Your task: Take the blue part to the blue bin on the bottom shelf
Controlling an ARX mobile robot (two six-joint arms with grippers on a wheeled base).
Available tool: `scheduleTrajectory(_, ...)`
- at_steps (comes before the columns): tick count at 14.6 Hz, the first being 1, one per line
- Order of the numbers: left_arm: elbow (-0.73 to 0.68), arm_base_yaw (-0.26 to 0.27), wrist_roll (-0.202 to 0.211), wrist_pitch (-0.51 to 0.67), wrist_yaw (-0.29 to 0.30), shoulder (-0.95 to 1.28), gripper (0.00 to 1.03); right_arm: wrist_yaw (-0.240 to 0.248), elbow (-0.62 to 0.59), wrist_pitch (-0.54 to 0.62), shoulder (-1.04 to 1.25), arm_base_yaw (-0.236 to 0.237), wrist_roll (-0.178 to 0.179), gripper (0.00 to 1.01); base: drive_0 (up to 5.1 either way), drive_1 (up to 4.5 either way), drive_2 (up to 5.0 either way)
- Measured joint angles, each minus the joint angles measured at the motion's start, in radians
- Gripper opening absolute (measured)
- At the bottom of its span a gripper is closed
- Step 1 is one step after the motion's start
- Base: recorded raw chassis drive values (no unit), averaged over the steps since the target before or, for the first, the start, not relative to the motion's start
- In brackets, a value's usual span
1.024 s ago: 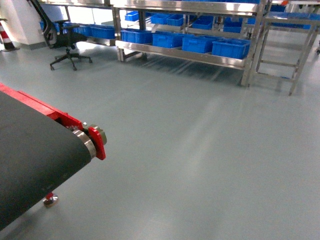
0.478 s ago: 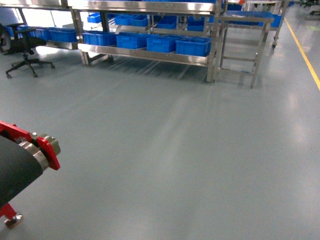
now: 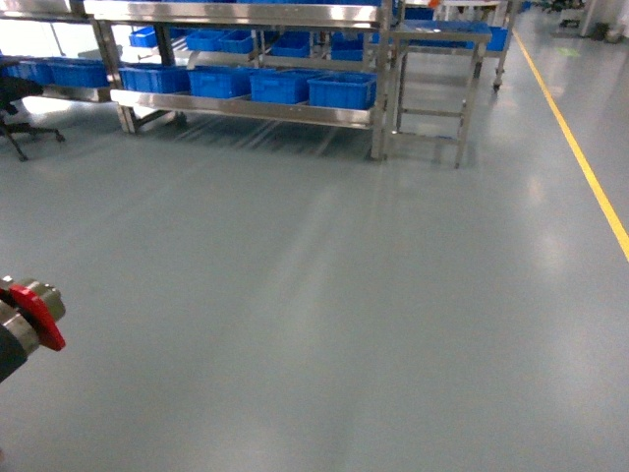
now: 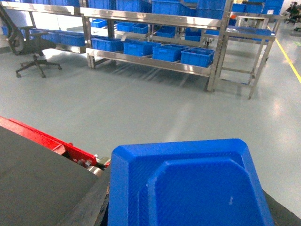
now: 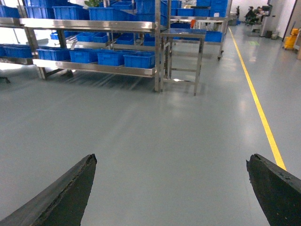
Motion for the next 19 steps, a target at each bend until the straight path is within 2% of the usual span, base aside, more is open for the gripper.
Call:
scheduleTrajectory(14,0.0,0.0,0.0,0.0,0.0,0.0,0.44,0.001,0.0,0.0,0.0,0.0,0.0,0.98,-1.6,-1.6,-1.6)
scheduleTrajectory(17,0.0,0.0,0.0,-0.002,0.0,0.0,0.44,0.0,0.0,0.0,0.0,0.0,0.0,0.98,0.0,1.29,-1.3)
scheduleTrajectory(19,0.0,0.0,0.0,-0.002,0.0,0.0,0.44,0.0,0.0,0.0,0.0,0.0,0.0,0.98,0.0,4.22,-4.3)
